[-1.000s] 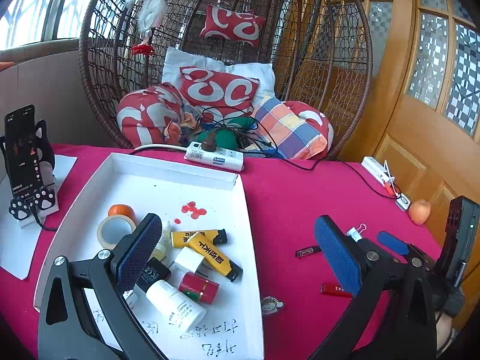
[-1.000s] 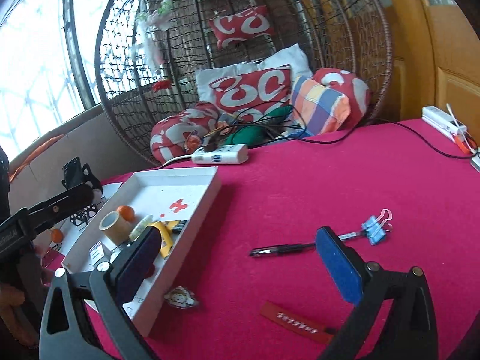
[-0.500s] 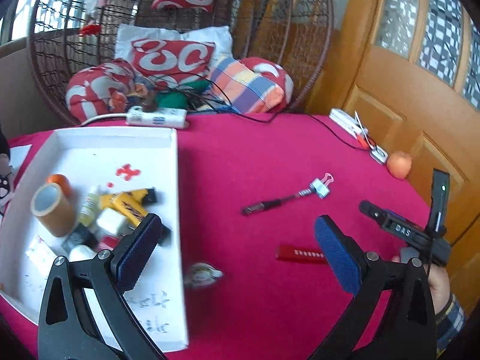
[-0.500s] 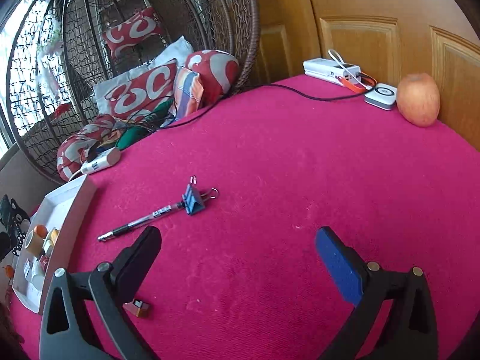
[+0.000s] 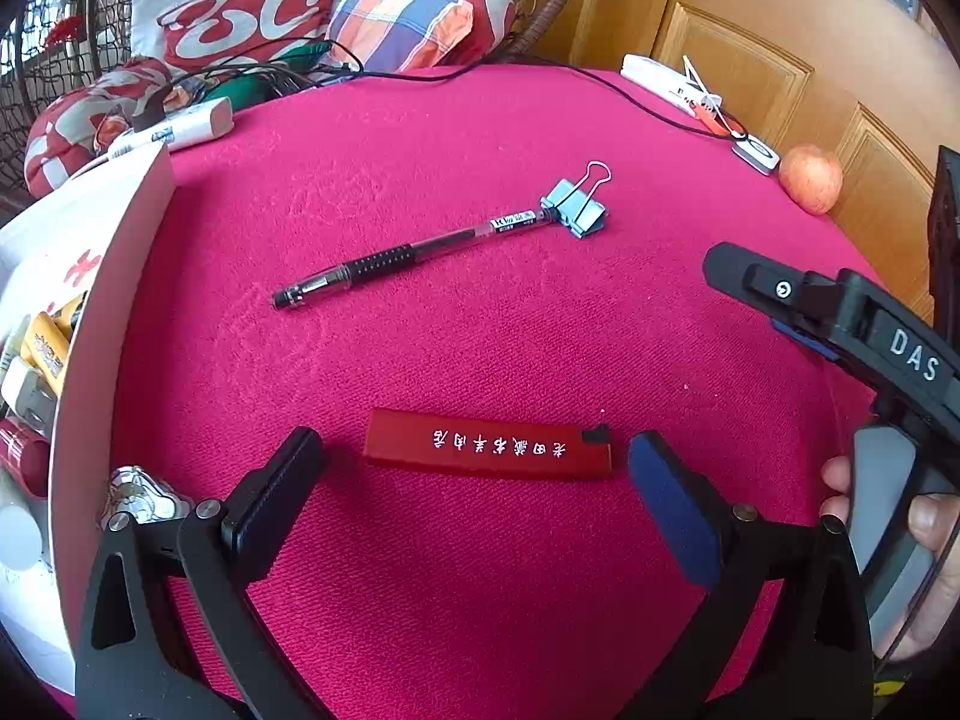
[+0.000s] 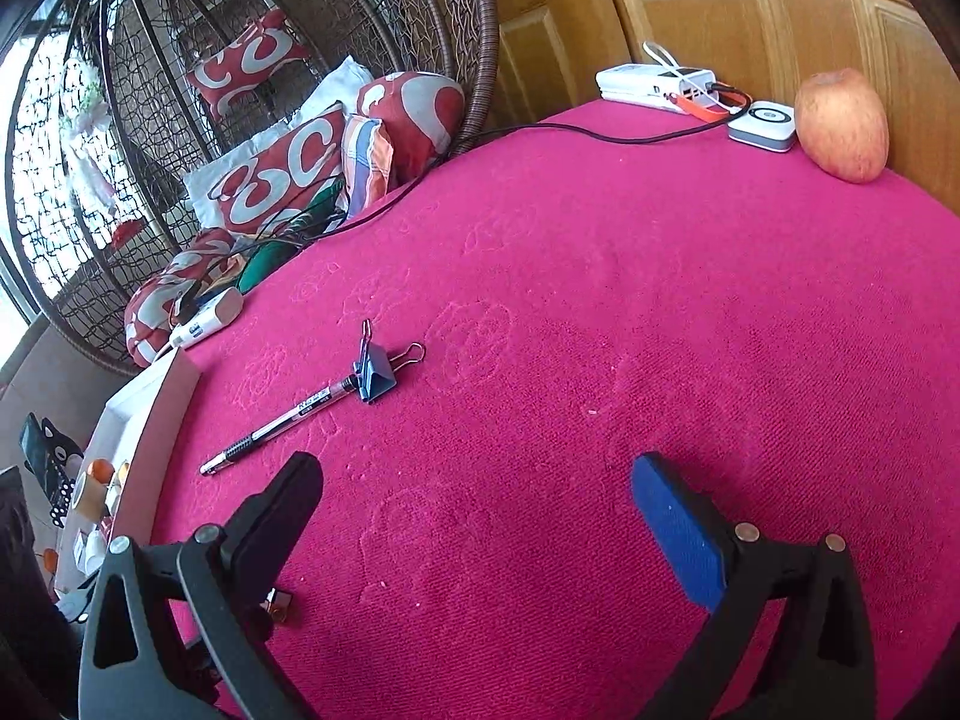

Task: Organize rigid objects
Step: 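Grasp the red text-printed stick with the left tool while the right tool grasps the blue binder clip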

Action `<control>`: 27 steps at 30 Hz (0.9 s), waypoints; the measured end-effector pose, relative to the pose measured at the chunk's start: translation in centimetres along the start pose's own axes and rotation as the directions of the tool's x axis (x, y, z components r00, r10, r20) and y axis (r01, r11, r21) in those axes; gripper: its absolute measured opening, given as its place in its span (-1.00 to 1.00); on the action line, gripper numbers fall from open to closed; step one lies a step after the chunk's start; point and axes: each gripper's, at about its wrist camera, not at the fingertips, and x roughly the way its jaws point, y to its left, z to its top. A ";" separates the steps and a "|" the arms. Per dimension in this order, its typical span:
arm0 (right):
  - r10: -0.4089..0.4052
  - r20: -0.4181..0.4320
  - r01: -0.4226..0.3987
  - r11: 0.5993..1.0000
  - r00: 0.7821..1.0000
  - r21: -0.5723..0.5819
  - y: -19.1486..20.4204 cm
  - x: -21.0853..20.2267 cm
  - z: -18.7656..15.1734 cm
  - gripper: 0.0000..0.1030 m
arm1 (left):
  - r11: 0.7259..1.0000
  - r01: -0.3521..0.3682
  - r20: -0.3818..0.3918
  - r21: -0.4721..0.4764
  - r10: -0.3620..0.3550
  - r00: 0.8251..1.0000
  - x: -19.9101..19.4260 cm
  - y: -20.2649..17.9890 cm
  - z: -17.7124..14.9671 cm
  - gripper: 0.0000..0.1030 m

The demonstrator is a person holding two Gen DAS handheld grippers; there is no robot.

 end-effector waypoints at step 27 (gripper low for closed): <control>-0.082 -0.072 0.049 0.923 0.994 -0.381 6.0 3.6 2.1 0.50 | 0.998 0.038 0.111 0.049 -0.043 0.993 -3.8 2.7 -1.8 0.59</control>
